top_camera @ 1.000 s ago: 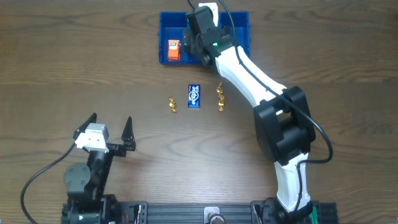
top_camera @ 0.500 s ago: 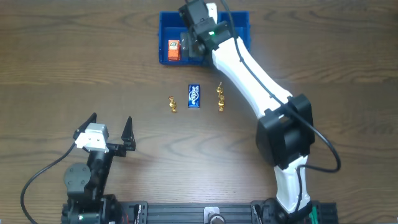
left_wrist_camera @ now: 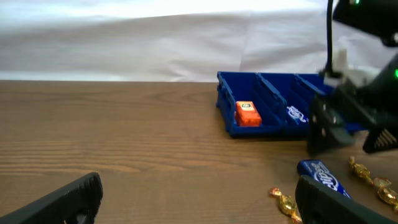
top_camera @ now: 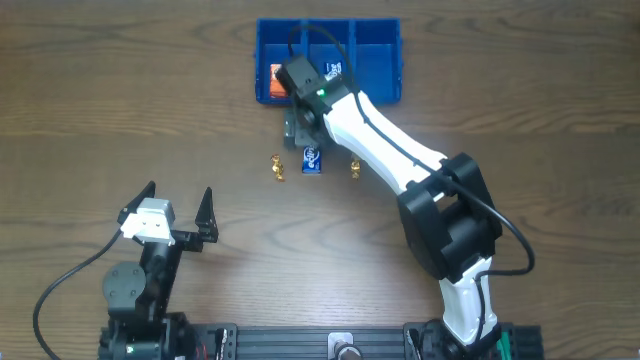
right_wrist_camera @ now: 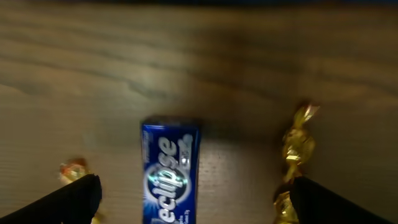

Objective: Sort Candies Into Trays

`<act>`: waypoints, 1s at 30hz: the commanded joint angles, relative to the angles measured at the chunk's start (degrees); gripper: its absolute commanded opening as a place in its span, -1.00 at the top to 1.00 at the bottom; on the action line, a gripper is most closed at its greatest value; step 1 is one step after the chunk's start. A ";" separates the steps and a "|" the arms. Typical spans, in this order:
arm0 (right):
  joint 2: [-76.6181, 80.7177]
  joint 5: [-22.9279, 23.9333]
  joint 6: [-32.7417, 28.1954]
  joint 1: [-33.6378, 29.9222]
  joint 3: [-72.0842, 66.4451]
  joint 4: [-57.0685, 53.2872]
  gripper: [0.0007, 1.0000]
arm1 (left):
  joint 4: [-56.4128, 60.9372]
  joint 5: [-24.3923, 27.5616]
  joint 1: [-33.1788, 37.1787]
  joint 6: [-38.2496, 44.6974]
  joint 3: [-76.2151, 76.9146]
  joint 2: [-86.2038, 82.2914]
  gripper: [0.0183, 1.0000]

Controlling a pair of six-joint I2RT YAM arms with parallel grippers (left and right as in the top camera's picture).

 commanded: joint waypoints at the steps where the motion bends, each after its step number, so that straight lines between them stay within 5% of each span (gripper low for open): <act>1: -0.22 -1.55 1.90 0.98 -2.45 1.77 -1.00 | -1.81 1.03 0.35 0.83 -1.20 -0.42 -1.00; 17: 4.57 -1.60 3.41 2.67 -2.69 3.72 -1.00 | -1.81 1.03 0.35 0.83 -1.20 -0.42 -0.99; 25: 4.57 -1.73 3.37 2.67 -2.69 4.07 -0.41 | -1.81 1.03 0.35 0.83 -1.20 -0.42 -1.00; 30: 4.59 -0.66 3.19 2.80 -2.69 4.09 -0.39 | -1.81 1.03 0.35 0.83 -1.20 -0.42 -1.00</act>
